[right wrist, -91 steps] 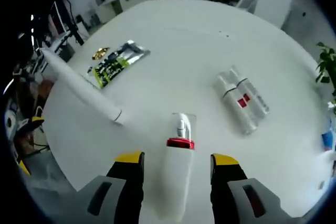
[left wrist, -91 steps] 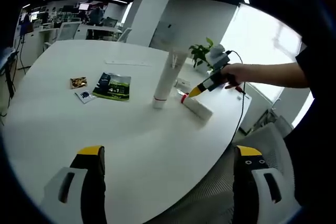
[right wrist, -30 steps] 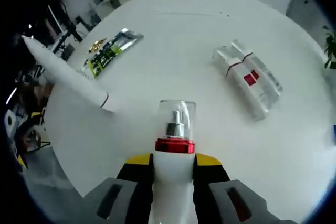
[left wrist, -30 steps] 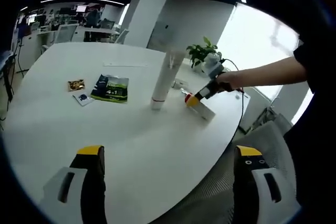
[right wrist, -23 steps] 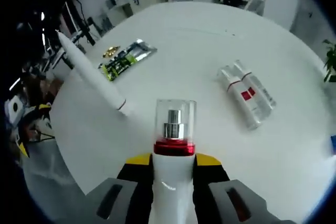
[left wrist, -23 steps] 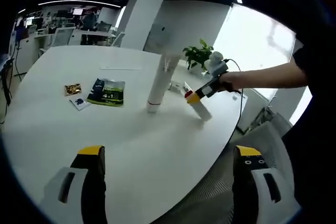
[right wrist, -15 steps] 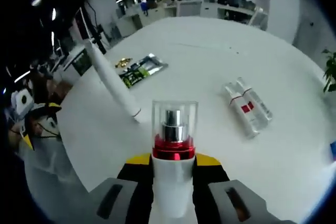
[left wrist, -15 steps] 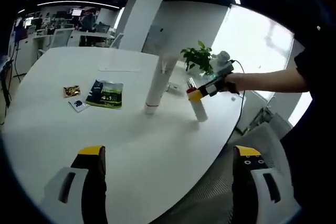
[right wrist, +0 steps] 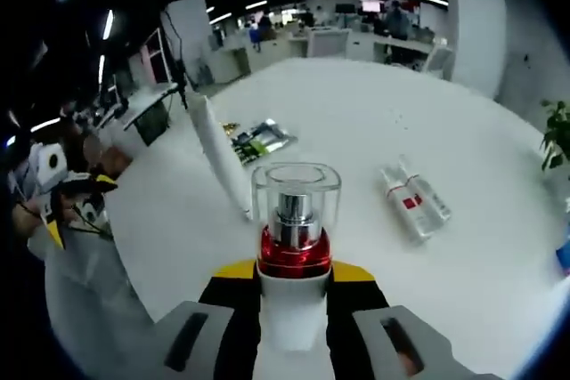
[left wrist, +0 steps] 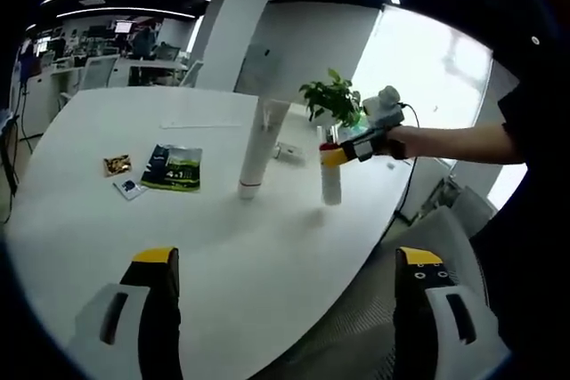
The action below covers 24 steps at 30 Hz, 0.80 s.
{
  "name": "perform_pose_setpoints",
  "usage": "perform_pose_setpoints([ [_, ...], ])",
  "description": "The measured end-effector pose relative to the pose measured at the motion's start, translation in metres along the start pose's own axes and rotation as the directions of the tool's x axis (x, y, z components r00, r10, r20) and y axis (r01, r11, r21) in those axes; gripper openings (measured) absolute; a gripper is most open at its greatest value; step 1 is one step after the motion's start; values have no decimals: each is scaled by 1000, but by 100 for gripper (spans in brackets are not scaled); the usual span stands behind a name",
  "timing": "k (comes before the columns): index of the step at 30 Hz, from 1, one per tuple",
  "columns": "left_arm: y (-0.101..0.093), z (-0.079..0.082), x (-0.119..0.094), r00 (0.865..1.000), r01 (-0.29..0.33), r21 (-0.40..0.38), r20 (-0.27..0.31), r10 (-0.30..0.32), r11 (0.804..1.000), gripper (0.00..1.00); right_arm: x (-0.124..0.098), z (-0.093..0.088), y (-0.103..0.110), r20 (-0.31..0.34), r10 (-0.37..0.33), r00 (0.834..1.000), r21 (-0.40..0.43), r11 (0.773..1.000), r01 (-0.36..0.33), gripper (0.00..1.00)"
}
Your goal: Arrange the skincare products in the storage area until every visible bottle or jar stands upright without overlapping.
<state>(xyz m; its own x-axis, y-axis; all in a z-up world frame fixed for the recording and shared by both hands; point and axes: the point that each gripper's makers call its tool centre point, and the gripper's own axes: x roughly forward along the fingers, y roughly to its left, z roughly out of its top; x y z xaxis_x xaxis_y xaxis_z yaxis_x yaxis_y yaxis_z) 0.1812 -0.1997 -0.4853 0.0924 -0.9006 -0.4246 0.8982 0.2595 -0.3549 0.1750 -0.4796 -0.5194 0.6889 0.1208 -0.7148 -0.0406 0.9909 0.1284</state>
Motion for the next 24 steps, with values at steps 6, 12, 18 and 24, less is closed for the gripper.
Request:
perform_pose_setpoints([
  [6,-2,2,-3,1000,-1,13,-1,2,1000,94,-12,11,16,55,45,997,-46,998,-43,19],
  [12,-7,5,-5,1000,4,27,-3,-4,1000,94,-21,19,37,84,102,991,-89,992,-94,19],
  [18,-13,12,-7,1000,17,42,3,-17,999,94,-30,27,62,99,178,979,-148,976,-162,19],
  [24,-23,26,-7,999,43,62,16,-44,997,94,-42,42,92,122,255,959,-222,949,-224,19],
])
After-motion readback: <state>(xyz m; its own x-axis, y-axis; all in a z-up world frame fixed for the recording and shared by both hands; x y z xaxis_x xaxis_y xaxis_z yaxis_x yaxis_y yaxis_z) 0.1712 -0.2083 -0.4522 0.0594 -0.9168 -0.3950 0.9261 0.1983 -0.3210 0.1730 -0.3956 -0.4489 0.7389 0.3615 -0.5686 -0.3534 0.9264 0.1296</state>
